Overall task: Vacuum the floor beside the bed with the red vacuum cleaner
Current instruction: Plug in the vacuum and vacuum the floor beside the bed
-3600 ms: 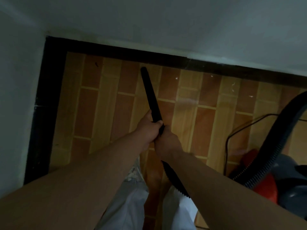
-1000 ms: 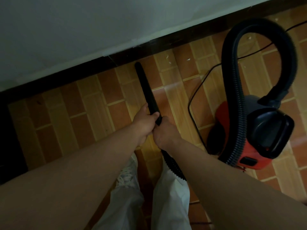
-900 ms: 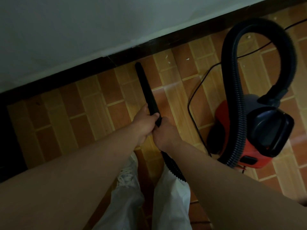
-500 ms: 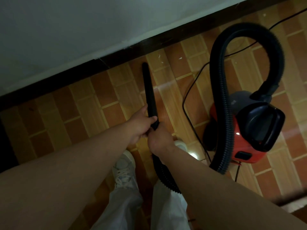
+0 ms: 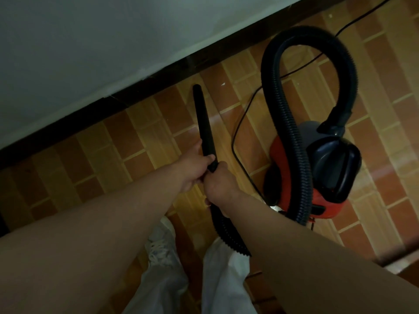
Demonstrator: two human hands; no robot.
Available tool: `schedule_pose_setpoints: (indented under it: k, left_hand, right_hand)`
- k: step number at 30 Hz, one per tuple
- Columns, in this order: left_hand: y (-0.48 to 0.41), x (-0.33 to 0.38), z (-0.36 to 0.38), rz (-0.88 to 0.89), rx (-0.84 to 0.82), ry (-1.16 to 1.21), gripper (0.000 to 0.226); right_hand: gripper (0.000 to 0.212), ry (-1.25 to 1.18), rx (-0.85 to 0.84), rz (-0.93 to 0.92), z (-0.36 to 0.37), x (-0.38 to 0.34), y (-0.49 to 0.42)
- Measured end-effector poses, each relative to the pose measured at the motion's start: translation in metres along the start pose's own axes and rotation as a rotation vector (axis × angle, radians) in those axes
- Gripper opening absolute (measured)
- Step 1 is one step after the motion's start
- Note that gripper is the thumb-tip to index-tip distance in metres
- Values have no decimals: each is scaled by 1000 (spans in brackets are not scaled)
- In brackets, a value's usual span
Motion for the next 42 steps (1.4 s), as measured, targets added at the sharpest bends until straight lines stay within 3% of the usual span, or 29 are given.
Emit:
schedule_pose_setpoints:
  k: [31,42]
  left_hand:
    - [-12,39,55,-34,19,-41,67]
    - [-17,50,47,-26,55,-18,63]
  right_hand:
    - [39,-65,-36,40,-65,11,-10]
    - [37,103,-14,-104,-73,-11,-10]
Point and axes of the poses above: each hand's wrist, its own y-axis away from the middle knuckle, its own z-axis out of the palm, x = y × z, the point moved 5 cm from there along -y, towards the middle knuckle, and after that the axes turned 4 degrees about -x, right-handed, at the moved point
